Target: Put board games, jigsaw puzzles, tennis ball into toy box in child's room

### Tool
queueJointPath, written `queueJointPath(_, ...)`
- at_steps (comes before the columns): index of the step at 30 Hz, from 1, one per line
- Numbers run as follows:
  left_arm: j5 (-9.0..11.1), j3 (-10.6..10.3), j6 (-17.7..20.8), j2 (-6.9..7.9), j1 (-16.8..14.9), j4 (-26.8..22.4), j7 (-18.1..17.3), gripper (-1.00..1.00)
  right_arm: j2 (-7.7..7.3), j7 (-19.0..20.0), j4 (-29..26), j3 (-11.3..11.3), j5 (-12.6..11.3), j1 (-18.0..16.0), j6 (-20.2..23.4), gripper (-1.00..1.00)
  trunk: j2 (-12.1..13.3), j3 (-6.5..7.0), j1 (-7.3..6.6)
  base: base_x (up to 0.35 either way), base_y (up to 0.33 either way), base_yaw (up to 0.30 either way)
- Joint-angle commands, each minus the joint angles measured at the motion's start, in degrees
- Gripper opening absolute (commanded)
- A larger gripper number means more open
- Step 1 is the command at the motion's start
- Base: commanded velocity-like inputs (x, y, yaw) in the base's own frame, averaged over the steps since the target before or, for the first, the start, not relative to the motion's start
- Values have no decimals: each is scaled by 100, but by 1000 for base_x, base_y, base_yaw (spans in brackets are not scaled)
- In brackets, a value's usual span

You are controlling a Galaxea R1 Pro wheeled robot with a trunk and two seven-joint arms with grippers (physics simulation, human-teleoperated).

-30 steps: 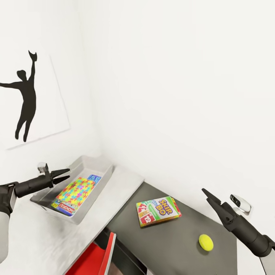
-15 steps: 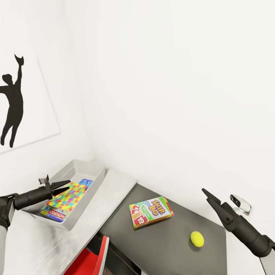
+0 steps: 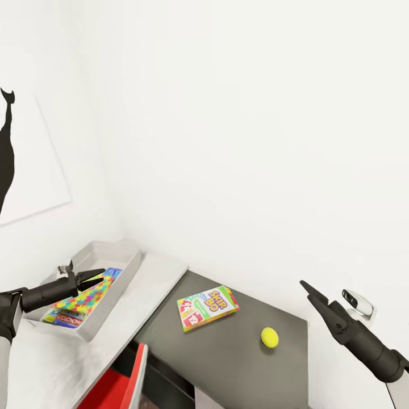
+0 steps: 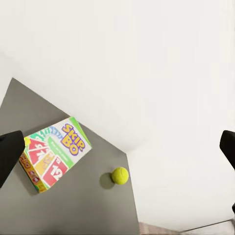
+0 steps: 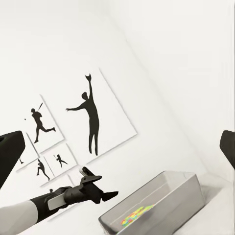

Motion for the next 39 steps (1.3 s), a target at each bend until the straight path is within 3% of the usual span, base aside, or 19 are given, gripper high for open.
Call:
queueJointPath(1, -61, 24, 60, -5, -7, -7, -47, 100, -1, 10, 2, 0, -26, -6, 54, 100, -13, -5, 4, -36, -138, -167)
queueJointPath(19, -65, 19, 49, -13, -7, -13, -47, 100, -8, 16, 5, 0, -33, -6, 58, 100, -13, 150, 4, -7, -226, -171)
queueJointPath(39, -65, 17, 48, -10, -7, -13, -47, 100, -12, 19, 9, 0, -34, -6, 59, 100, -13, 321, 4, -39, -5, -174)
